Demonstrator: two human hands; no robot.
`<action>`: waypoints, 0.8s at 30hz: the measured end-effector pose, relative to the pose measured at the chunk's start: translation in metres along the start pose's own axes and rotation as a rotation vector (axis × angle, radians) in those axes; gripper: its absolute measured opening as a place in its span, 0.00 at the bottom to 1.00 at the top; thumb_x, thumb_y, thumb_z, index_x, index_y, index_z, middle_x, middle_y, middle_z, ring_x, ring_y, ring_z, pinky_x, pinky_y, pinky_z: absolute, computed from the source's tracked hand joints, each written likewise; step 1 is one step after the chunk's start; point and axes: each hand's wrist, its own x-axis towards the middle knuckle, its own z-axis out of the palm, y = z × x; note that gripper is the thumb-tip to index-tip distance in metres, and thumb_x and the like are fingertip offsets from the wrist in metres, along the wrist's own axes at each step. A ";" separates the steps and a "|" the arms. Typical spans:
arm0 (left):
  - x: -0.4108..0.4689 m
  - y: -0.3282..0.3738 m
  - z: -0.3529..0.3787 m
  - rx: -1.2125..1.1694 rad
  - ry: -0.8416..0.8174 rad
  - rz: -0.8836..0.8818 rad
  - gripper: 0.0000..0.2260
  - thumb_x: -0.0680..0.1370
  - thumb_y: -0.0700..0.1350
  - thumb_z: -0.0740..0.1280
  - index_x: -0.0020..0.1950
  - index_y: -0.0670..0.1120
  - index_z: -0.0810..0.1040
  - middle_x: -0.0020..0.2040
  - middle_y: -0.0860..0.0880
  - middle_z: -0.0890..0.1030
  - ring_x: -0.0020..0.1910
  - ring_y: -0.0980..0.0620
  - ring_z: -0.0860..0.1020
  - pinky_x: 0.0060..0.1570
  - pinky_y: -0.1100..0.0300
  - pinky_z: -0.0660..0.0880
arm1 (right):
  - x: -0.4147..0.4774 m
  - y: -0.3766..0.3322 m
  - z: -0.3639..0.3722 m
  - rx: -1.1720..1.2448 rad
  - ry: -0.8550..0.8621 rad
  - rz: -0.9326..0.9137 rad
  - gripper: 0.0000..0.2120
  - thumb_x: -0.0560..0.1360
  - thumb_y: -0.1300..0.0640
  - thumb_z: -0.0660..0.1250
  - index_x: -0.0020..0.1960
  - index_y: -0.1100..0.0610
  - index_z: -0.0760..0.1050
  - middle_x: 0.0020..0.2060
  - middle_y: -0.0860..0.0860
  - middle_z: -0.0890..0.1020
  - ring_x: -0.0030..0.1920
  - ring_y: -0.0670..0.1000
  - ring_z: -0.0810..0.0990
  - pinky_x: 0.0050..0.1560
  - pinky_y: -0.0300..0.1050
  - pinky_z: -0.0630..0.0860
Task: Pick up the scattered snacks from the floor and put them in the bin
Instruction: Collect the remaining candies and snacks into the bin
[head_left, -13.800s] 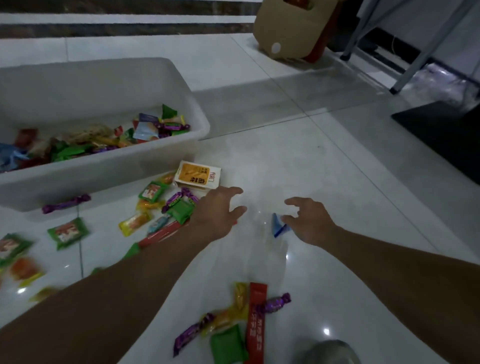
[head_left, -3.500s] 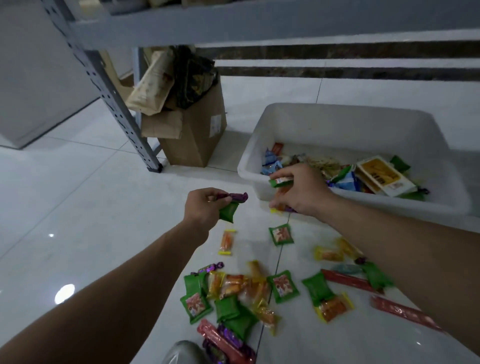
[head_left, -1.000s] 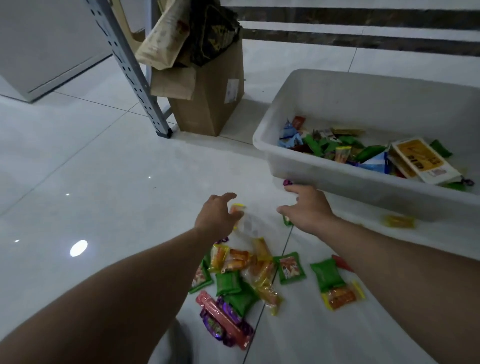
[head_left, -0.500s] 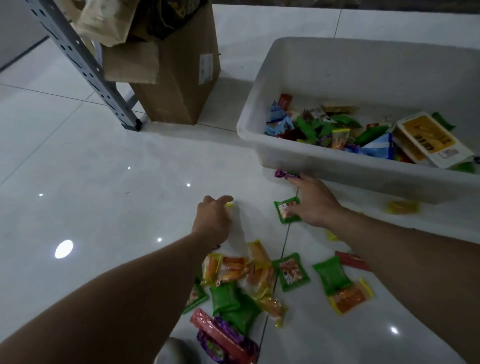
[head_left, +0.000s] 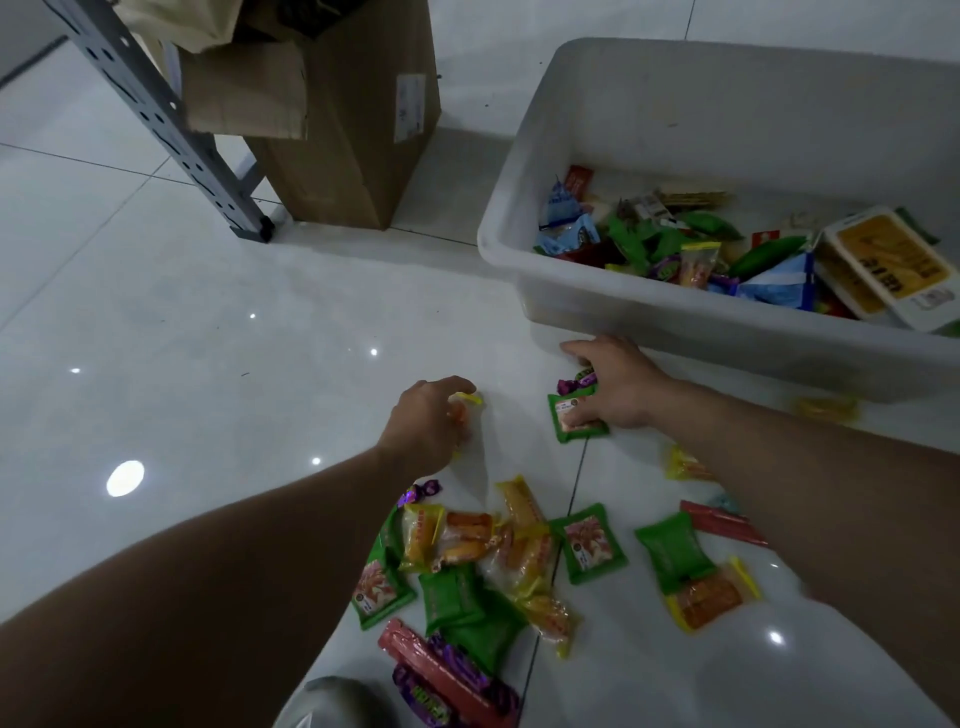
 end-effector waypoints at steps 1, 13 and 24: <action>-0.001 0.002 0.001 -0.005 -0.006 0.007 0.19 0.74 0.37 0.68 0.62 0.53 0.77 0.52 0.43 0.77 0.47 0.46 0.75 0.39 0.61 0.68 | -0.001 0.000 0.001 0.012 0.005 -0.003 0.45 0.63 0.51 0.80 0.75 0.54 0.62 0.67 0.54 0.67 0.69 0.55 0.63 0.69 0.46 0.63; -0.032 0.030 0.020 -0.039 0.022 0.055 0.20 0.76 0.35 0.62 0.65 0.52 0.75 0.54 0.44 0.75 0.46 0.47 0.74 0.40 0.61 0.69 | -0.031 -0.010 0.025 -0.064 -0.003 0.089 0.24 0.68 0.53 0.76 0.61 0.59 0.75 0.60 0.58 0.75 0.59 0.58 0.74 0.58 0.48 0.74; -0.057 0.055 0.012 -0.175 0.157 0.060 0.20 0.75 0.34 0.67 0.62 0.53 0.76 0.53 0.44 0.75 0.45 0.48 0.79 0.36 0.62 0.74 | -0.092 0.000 0.012 0.184 -0.039 0.053 0.24 0.68 0.54 0.78 0.58 0.56 0.71 0.57 0.54 0.74 0.56 0.55 0.74 0.53 0.45 0.72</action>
